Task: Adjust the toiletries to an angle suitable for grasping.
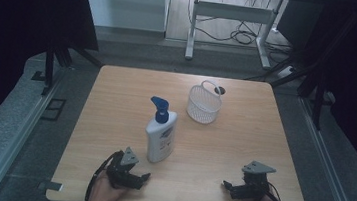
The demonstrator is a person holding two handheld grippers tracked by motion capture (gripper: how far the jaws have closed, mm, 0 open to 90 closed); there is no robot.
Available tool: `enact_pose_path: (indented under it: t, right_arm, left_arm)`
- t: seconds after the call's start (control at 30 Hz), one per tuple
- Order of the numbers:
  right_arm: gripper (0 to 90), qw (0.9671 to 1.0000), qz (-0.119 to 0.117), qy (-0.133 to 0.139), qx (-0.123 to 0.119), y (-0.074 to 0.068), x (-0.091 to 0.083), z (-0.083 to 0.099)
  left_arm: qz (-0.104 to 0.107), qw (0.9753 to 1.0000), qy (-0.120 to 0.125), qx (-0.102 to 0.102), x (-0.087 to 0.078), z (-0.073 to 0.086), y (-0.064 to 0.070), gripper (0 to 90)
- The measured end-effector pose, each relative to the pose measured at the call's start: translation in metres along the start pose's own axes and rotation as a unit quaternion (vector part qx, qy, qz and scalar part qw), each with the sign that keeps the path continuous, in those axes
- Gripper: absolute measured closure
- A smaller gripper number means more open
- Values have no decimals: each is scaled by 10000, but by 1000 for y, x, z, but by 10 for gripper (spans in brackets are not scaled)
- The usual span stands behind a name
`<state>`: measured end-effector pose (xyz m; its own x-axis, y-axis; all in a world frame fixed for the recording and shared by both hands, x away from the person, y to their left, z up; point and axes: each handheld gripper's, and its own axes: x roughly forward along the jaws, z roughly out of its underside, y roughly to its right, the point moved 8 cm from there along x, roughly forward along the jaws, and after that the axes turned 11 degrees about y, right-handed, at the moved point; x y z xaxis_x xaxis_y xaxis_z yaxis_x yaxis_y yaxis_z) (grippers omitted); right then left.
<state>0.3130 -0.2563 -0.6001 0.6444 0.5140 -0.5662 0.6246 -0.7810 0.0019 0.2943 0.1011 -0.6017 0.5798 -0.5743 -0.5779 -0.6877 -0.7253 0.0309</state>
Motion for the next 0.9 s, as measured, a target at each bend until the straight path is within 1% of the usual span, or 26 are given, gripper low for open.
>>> enact_pose_path:
  t: [0.4,0.53,0.7,0.73,0.8,0.83,0.87,0.9]
  right_arm:
    - [0,10000,-1,-1,-1,0,0,0]
    - [0,10000,-1,0,0,0,0,0]
    - [0,10000,-1,0,-1,0,0,0]
    - [0,10000,-1,0,-1,0,0,0]
    - [0,10000,-2,0,0,0,0,0]
    - [0,10000,-2,0,0,0,0,0]
    - [0,10000,-2,0,-2,0,0,0]
    - [0,10000,-2,0,-2,0,0,0]
  left_arm:
    - [15,10000,-1,9,0,0,0,118]
    - [19,10000,-27,2,0,-1,-1,134]
    - [-28,10000,-69,-10,-1,-2,-2,188]
    - [-54,10000,-64,17,-2,-3,-2,188]
    - [-83,10000,-21,1,-3,-5,-3,226]
    - [-92,10000,14,2,-4,-6,-3,226]
    - [-122,9999,81,-13,-6,-9,-4,262]
    - [-122,9999,81,-13,-6,-9,-4,282]
